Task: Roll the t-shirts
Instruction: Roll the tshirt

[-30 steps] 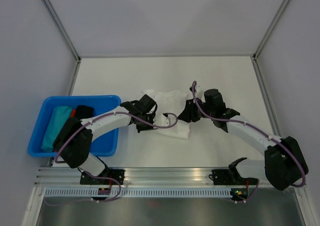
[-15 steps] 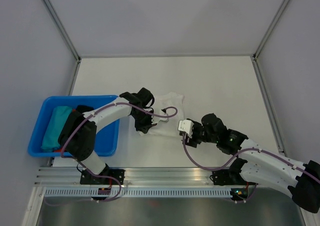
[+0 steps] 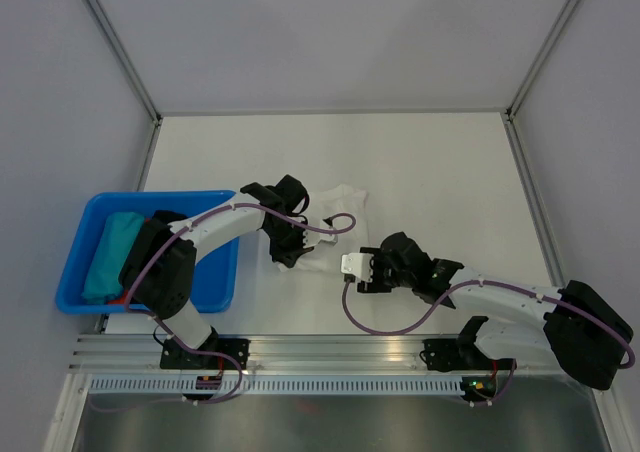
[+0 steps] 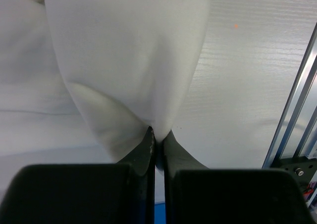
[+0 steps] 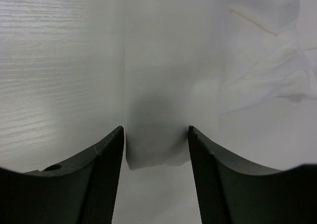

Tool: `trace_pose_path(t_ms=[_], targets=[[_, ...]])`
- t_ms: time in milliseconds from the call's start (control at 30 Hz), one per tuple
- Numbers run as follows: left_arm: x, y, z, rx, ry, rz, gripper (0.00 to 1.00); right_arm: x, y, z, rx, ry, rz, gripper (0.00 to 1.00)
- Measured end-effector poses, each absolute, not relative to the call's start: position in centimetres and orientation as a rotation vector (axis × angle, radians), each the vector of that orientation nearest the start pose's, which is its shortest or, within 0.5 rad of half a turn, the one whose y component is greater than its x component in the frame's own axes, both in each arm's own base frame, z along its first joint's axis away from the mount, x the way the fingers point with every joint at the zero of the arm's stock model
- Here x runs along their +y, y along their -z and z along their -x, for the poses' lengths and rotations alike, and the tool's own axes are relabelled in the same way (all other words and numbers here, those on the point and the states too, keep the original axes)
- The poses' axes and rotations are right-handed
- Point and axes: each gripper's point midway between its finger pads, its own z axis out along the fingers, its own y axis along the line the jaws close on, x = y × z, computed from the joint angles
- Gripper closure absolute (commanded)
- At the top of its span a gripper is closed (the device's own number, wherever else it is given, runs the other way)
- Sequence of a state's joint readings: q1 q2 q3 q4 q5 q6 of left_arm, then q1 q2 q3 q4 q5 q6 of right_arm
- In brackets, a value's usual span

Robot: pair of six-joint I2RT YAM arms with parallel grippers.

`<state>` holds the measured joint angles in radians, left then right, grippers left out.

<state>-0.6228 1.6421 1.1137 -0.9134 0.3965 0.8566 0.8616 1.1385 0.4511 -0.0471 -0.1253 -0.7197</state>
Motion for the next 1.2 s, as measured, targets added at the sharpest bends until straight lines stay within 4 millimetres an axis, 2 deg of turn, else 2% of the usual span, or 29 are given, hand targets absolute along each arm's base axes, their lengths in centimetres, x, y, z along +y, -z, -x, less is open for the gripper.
trace_pose_path(t_ms=[33,67,100,200,233,367,467,600,700,833,933,967,1133,1200], targets=[[-19.8,-5.6,-20.9,2.127,0.56,-1.996,0.98,22.6,-4.9,-20.1,1.583,-0.217,1.691,0.46],[-19.8,-5.6,-20.9,2.124,0.56,-2.0,0.98,22.6,-4.6,-20.1,1.591,-0.219,1.696,0.57],[-19.7,-5.6,-20.9,2.12,0.56,-2.007,0.98,22.6,-4.3,-20.0,1.601,-0.222,1.702,0.78],[-19.5,-5.6,-20.5,2.108,0.574,-2.035,0.98,22.6,-3.7,-19.6,1.633,-0.248,1.71,0.97],[-19.4,-5.6,-20.3,2.109,0.584,-2.047,0.98,22.7,-3.8,-19.5,1.636,-0.262,1.715,0.99],[-18.7,-6.1,-18.8,2.126,0.665,-2.085,0.96,23.5,-5.1,-18.2,1.63,-0.365,1.757,1.0],[-18.0,-6.8,-17.4,2.137,0.756,-2.119,0.93,23.7,-7.0,-16.8,1.63,-0.501,1.797,1.0],[-17.9,-8.1,-15.5,2.119,0.902,-2.144,0.92,23.3,-9.4,-15.3,1.652,-0.724,1.83,1.0],[-18.2,-8.7,-14.9,2.111,0.975,-2.132,0.9,22.6,-10.0,-15.0,1.699,-0.873,1.806,1.0],[-18.5,-9.0,-16.1,2.132,1.018,-2.078,0.85,22.4,-8.7,-15.2,1.813,-1.031,1.728,0.94],[-18.3,-8.4,-17.5,2.188,1.035,-2.03,0.83,22.6,-7.5,-15.6,1.905,-1.114,1.673,0.82],[-18.2,-8.1,-17.9,2.209,1.043,-2.017,0.83,22.6,-7.2,-15.9,1.94,-1.124,1.647,0.73],[-17.6,-6.1,-19.7,2.317,1.085,-1.96,0.83,21.8,-6.2,-19.4,2.091,-1.044,1.449,0.54],[-17.5,-5.6,-20.1,2.339,1.095,-1.946,0.83,21.6,-6.5,-20.6,2.115,-1.019,1.353,0.51]])
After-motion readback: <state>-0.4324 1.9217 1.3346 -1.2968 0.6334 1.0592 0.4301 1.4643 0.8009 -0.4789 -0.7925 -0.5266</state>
